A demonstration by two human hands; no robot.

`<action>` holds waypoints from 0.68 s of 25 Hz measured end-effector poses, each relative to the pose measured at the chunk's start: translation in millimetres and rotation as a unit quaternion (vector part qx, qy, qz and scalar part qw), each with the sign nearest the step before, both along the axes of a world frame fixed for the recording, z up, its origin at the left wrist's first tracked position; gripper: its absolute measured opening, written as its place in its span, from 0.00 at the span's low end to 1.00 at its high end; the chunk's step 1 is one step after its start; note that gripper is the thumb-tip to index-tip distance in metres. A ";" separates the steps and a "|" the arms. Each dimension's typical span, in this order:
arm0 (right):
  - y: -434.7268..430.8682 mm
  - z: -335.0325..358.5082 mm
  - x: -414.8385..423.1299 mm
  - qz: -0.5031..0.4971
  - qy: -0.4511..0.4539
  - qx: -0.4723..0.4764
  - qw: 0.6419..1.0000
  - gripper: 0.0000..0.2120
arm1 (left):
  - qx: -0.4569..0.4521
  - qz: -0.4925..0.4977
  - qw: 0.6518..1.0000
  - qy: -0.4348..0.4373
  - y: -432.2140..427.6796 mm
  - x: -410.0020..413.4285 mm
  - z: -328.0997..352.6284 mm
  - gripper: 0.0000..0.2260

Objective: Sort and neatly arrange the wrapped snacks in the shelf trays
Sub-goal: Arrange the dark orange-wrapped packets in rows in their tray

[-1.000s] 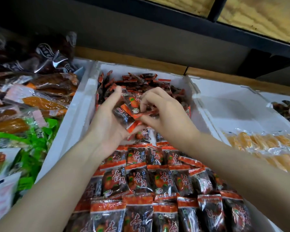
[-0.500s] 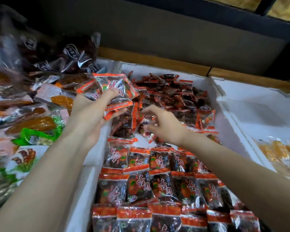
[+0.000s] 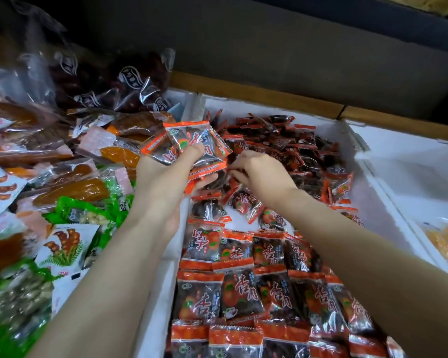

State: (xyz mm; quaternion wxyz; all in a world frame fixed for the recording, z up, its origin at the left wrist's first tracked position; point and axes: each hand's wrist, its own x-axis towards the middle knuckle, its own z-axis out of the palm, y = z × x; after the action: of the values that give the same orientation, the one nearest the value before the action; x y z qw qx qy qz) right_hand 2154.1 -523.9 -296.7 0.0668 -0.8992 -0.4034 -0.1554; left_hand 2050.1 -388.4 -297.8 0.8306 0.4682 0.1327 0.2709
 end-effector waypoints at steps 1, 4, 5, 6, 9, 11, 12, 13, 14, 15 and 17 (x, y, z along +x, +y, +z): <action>-3.9 5.8 -0.4 -0.006 -0.009 0.023 1.000 0.12 | -0.011 0.004 1.000 -0.007 -0.2 2.7 -0.4 0.04; -17.0 21.4 -5.5 -0.052 -0.033 0.107 0.992 0.09 | -0.002 -0.011 1.000 0.015 -6.8 -8.9 4.6 0.04; -21.6 27.1 -10.1 -0.065 -0.035 0.134 0.988 0.07 | 0.014 -0.008 1.000 0.013 -9.1 -13.9 5.0 0.04; -26.1 33.3 -16.3 -0.076 -0.027 0.170 0.982 0.06 | 0.038 -0.006 0.999 0.011 -11.9 -18.8 6.3 0.05; -34.7 49.3 -43.2 -0.080 0.000 0.273 0.959 0.06 | 0.054 -0.046 0.997 0.032 -24.1 -29.0 7.9 0.04; -36.6 51.2 -66.4 -0.037 0.003 0.233 0.972 0.06 | -0.005 -0.094 0.994 0.062 -33.3 -27.8 9.7 0.04; -36.3 48.3 -76.3 -0.002 0.021 0.197 0.980 0.06 | -0.038 -0.116 0.990 0.071 -36.0 -26.8 10.8 0.04; -35.9 43.6 -83.7 0.035 0.042 0.166 0.985 0.05 | -0.061 -0.134 0.987 0.066 -37.9 -26.8 11.5 0.04; -35.2 38.2 -87.8 0.067 0.054 0.143 0.986 0.04 | -0.076 -0.152 0.984 0.049 -38.9 -28.0 11.8 0.07; -34.5 34.1 -89.5 0.091 0.048 0.131 0.986 0.03 | -0.088 -0.164 0.982 0.030 -38.9 -30.0 11.5 0.09; -32.2 28.1 -89.3 0.131 0.036 0.132 0.982 0.01 | -0.071 -0.161 0.984 0.022 -37.5 -34.9 12.3 0.10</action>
State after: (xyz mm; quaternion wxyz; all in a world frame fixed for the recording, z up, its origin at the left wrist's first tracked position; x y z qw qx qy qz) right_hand 2064.8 -556.1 -268.5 0.2195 -0.8269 -0.4908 -0.1651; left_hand 2015.2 -425.9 -285.6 0.8912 0.4293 0.0931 0.1131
